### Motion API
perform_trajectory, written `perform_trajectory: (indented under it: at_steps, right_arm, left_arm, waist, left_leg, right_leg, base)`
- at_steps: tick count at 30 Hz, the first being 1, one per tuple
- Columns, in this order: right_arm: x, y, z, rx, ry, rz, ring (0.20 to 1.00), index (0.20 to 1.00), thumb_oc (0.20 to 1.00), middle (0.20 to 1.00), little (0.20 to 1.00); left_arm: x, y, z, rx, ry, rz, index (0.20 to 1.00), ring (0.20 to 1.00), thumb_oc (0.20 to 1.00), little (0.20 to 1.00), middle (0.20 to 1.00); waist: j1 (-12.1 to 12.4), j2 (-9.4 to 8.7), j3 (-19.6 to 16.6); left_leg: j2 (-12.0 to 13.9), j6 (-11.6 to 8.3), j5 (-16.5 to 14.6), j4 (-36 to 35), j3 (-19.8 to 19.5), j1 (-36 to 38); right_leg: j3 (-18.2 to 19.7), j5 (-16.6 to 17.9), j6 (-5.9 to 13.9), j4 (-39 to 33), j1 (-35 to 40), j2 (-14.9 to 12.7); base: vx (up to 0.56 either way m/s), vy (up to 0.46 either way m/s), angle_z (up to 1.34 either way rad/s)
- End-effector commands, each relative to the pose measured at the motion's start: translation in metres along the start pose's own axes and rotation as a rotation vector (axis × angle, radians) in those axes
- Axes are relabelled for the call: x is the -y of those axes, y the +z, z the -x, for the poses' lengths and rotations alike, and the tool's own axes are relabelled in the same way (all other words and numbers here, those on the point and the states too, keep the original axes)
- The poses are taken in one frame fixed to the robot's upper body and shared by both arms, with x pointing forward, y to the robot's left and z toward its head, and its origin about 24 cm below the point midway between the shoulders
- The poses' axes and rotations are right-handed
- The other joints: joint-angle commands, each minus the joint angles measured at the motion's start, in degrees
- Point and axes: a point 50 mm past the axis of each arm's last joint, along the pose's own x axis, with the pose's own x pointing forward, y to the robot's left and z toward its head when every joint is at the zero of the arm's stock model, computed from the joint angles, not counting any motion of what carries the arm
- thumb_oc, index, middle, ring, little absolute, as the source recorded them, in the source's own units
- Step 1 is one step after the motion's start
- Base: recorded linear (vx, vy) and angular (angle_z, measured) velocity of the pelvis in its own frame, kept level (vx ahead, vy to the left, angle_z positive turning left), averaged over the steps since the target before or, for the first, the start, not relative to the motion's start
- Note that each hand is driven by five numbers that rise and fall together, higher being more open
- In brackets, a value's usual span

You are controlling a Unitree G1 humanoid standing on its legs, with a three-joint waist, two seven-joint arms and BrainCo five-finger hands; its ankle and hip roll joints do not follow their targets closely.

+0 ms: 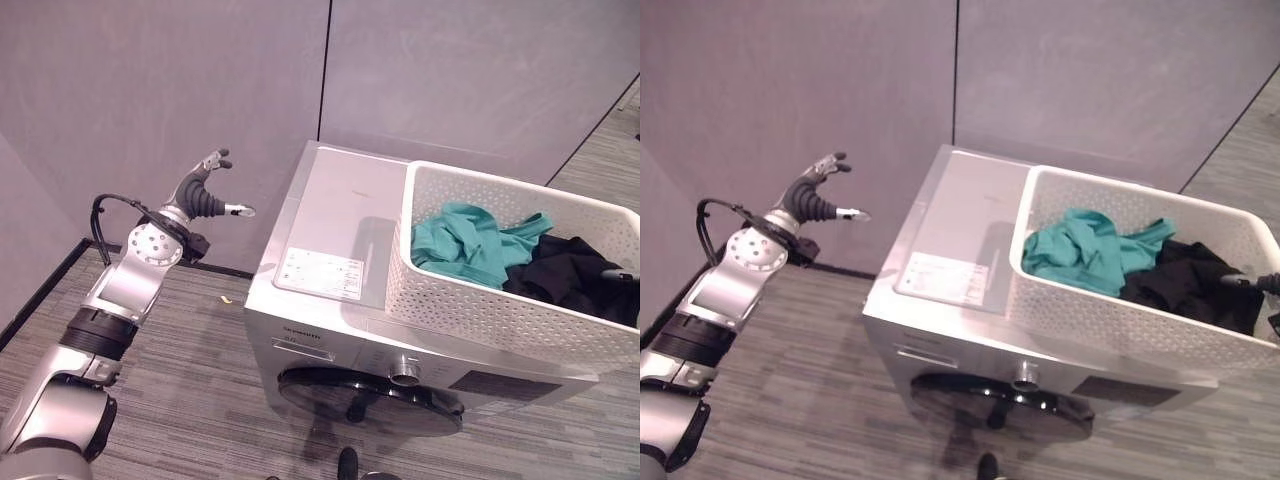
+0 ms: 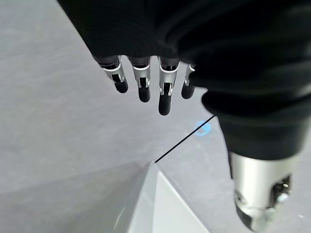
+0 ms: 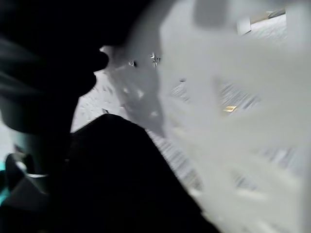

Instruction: Grab the laundry basket,head to the washer,open it,put in the laundry and shut it.

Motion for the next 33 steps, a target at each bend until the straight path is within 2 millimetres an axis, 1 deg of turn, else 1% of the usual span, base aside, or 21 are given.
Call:
perform_trajectory:
  at_steps: [1,3,4,6,7,8,10,11,14,15,16,18,20,23,25,26,28,30,31,32,33]
  right_arm:
    - [-0.02,0.02,-0.008,0.067,0.064,0.031,1.0,1.0,1.0,1.0,1.0]
    - [-0.023,0.026,-0.01,0.084,0.062,0.013,1.0,1.0,1.0,1.0,1.0]
    - [-0.023,0.026,-0.01,0.085,0.062,0.013,1.0,1.0,1.0,1.0,1.0]
    - [-0.018,0.043,-0.012,0.146,0.034,-0.083,1.0,1.0,1.0,1.0,1.0]
    - [-0.018,0.044,-0.012,0.147,0.034,-0.083,1.0,1.0,1.0,1.0,1.0]
    - [-0.003,0.061,-0.01,0.217,-0.021,-0.168,1.0,1.0,1.0,1.0,1.0]
    - [0.015,0.077,-0.008,0.279,-0.085,-0.225,1.0,1.0,1.0,1.0,1.0]
    - [0.016,0.077,-0.008,0.28,-0.085,-0.224,1.0,1.0,1.0,1.0,1.0]
    - [0.035,0.091,-0.004,0.324,-0.154,-0.261,1.0,1.0,1.0,1.0,1.0]
    - [0.035,0.091,-0.004,0.324,-0.153,-0.26,1.0,1.0,1.0,1.0,1.0]
    - [0.046,0.095,0.001,0.361,-0.19,-0.302,1.0,1.0,1.0,1.0,1.0]
    - [0.057,0.099,0.006,0.407,-0.241,-0.349,1.0,1.0,1.0,1.0,1.0]
    - [0.06,0.099,0.009,0.43,-0.257,-0.385,1.0,1.0,1.0,1.0,1.0]
    - [0.065,0.089,0.014,0.447,-0.276,-0.428,1.0,1.0,1.0,1.0,1.0]
    - [0.066,0.077,0.014,0.417,-0.281,-0.432,1.0,1.0,1.0,1.0,1.0]
    - [0.065,0.076,0.014,0.417,-0.279,-0.431,1.0,1.0,1.0,1.0,1.0]
    - [0.066,0.063,0.015,0.395,-0.298,-0.464,1.0,1.0,1.0,1.0,1.0]
    - [0.067,0.052,0.018,0.391,-0.33,-0.505,1.0,1.0,1.0,1.0,1.0]
    - [0.066,0.051,0.018,0.389,-0.328,-0.505,1.0,1.0,1.0,1.0,1.0]
    - [0.066,0.044,0.022,0.402,-0.366,-0.539,1.0,1.0,1.0,1.0,1.0]
    - [0.068,0.037,0.027,0.413,-0.41,-0.579,1.0,1.0,1.0,1.0,1.0]
  left_arm:
    - [-0.018,0.03,-0.009,0.124,0.084,0.063,1.0,1.0,1.0,1.0,1.0]
    - [-0.014,0.019,-0.005,0.097,0.073,0.089,1.0,1.0,1.0,1.0,1.0]
    - [-0.014,0.019,-0.004,0.096,0.074,0.09,1.0,1.0,1.0,1.0,1.0]
    - [-0.014,0.003,0.003,0.052,0.077,0.14,1.0,1.0,1.0,1.0,1.0]
    - [-0.014,0.003,0.003,0.051,0.078,0.141,1.0,1.0,1.0,1.0,1.0]
    - [-0.026,-0.004,0.006,0.032,0.13,0.15,1.0,1.0,1.0,1.0,1.0]
    - [-0.036,-0.006,0.007,0.028,0.172,0.144,1.0,1.0,1.0,1.0,1.0]
    - [-0.036,-0.006,0.007,0.028,0.173,0.145,1.0,1.0,1.0,1.0,1.0]
    - [-0.051,0.001,0.007,0.063,0.235,0.143,1.0,1.0,1.0,1.0,1.0]
    - [-0.05,0.001,0.007,0.062,0.235,0.143,1.0,1.0,1.0,1.0,1.0]
    - [-0.057,0.002,0.01,0.083,0.273,0.161,1.0,1.0,1.0,1.0,1.0]
    - [-0.062,0.001,0.015,0.091,0.299,0.159,1.0,1.0,1.0,1.0,1.0]
    - [-0.065,-0.006,0.023,0.078,0.308,0.159,1.0,1.0,1.0,1.0,1.0]
    - [-0.066,-0.028,0.044,0.016,0.301,0.145,1.0,1.0,1.0,1.0,1.0]
    - [-0.064,-0.045,0.057,-0.044,0.287,0.155,1.0,1.0,1.0,1.0,1.0]
    - [-0.063,-0.046,0.057,-0.045,0.286,0.155,1.0,1.0,1.0,1.0,1.0]
    - [-0.061,-0.07,0.077,-0.131,0.288,0.184,1.0,1.0,1.0,1.0,1.0]
    - [-0.06,-0.086,0.096,-0.189,0.31,0.207,1.0,1.0,1.0,1.0,1.0]
    - [-0.059,-0.086,0.096,-0.19,0.308,0.205,1.0,1.0,1.0,1.0,1.0]
    - [-0.058,-0.099,0.111,-0.245,0.323,0.214,1.0,1.0,1.0,1.0,1.0]
    - [-0.058,-0.106,0.123,-0.277,0.335,0.211,1.0,1.0,1.0,1.0,1.0]
  waist:
    - [4.22,2.82,0.94]
    - [4.56,2.88,0.89]
    - [4.54,2.93,0.9]
    - [5.19,2.97,0.73]
    - [5.17,3.0,0.74]
    - [5.61,2.95,0.41]
    - [6.02,2.76,0.08]
    - [5.99,2.79,0.1]
    - [6.33,2.36,-0.41]
    - [6.29,2.46,-0.52]
    - [6.24,2.33,-0.65]
    - [6.15,2.28,-0.96]
    - [6.13,2.37,-1.13]
    - [6.08,2.57,-1.38]
    - [6.06,2.8,-1.57]
    - [6.05,2.81,-1.62]
    - [5.81,2.98,-1.73]
    - [5.64,3.14,-1.57]
    - [5.63,3.15,-1.76]
    - [5.35,3.52,-1.66]
    - [4.98,3.65,-1.56]
  left_leg:
    - [4.65,-0.73,-2.41,-0.34,0.42,-1.31]
    - [4.62,-0.72,-2.43,-0.39,0.61,-1.21]
    - [4.66,-0.74,-2.49,-0.39,0.63,-1.16]
    - [4.66,-0.75,-2.53,-0.47,1.12,-0.93]
    - [4.67,-0.75,-2.54,-0.48,1.21,-0.89]
    - [4.73,-0.8,-2.56,-0.51,1.6,-0.71]
    - [4.92,-0.92,-2.61,-0.5,2.03,-0.51]
    - [4.92,-0.92,-2.61,-0.5,2.05,-0.5]
    - [5.02,-1.09,-2.12,-0.45,2.1,-0.54]
    - [5.17,-1.13,-2.53,-0.5,2.05,-0.33]
    - [5.1,-1.18,-2.07,-0.38,1.98,-0.58]
    - [5.14,-1.28,-2.09,-0.38,1.85,-0.6]
    - [5.17,-1.3,-2.09,-0.39,1.74,-0.6]
    - [5.14,-1.29,-2.13,-0.47,1.7,-0.5]
    - [5.31,-1.31,-2.64,-0.55,1.86,-0.1]
    - [5.32,-1.31,-2.66,-0.55,1.88,-0.04]
    - [5.28,-1.31,-2.65,-0.59,2.1,0.07]
    - [5.07,-1.18,-2.26,-0.6,2.17,-0.1]
    - [5.21,-1.22,-2.7,-0.6,2.1,0.09]
    - [5.21,-1.12,-2.81,-0.59,2.13,0.18]
    - [4.99,-0.97,-2.4,-0.61,2.28,-0.02]
  right_leg:
    - [-3.39,-6.89,4.33,0.4,3.68,-4.23]
    - [-3.27,-6.78,4.4,0.39,3.69,-4.3]
    - [-3.26,-6.81,4.39,0.39,3.73,-4.26]
    - [-2.98,-6.58,4.5,0.39,3.56,-4.3]
    - [-2.89,-6.57,4.5,0.39,3.54,-4.29]
    - [-2.6,-6.52,4.55,0.39,3.45,-4.22]
    - [-2.47,-6.46,4.57,0.39,3.5,-4.15]
    - [-2.45,-6.46,4.57,0.39,3.5,-4.15]
    - [-2.79,-6.37,4.43,0.39,3.68,-4.2]
    - [-2.78,-6.73,4.51,0.39,3.87,-4.06]
    - [-2.96,-6.54,4.35,0.39,3.85,-4.13]
    - [-3.15,-6.68,4.3,0.39,4.01,-4.12]
    - [-3.26,-6.75,4.28,0.39,4.03,-4.13]
    - [-3.41,-6.84,4.24,0.39,4.13,-4.18]
    - [-3.46,-7.18,4.33,0.39,4.51,-4.06]
    - [-3.45,-7.18,4.33,0.39,4.55,-4.04]
    - [-3.48,-7.07,4.37,0.39,4.69,-4.19]
    - [-3.63,-6.71,4.29,0.39,4.55,-4.4]
    - [-3.61,-7.06,4.38,0.39,4.75,-4.27]
    - [-3.67,-7.06,4.39,0.39,4.75,-4.32]
    - [-3.68,-6.66,4.38,0.39,4.47,-4.57]
  base:
    - [0.0,0.0,0.0]
    - [0.0,0.0,0.0]
    - [0.0,0.0,0.0]
    - [0.0,0.0,0.0]
    - [0.01,0.009,-0.16]
    - [0.0,0.004,-0.21]
    - [0.01,-0.004,-0.19]
    - [0.01,-0.01,-0.09]
    - [0.0,0.0,0.0]
    - [0.0,0.0,0.0]
    - [0.03,-0.015,0.05]
    - [0.0,-0.014,0.06]
    - [0.02,-0.008,0.02]
    - [0.0,0.0,0.0]
    - [0.04,0.004,0.0]
    - [0.04,0.007,0.02]
    - [0.0,0.0,0.0]
    - [0.0,0.0,0.0]
    - [0.0,0.0,0.0]
    - [0.0,0.0,0.0]
    - [0.03,0.027,0.02]
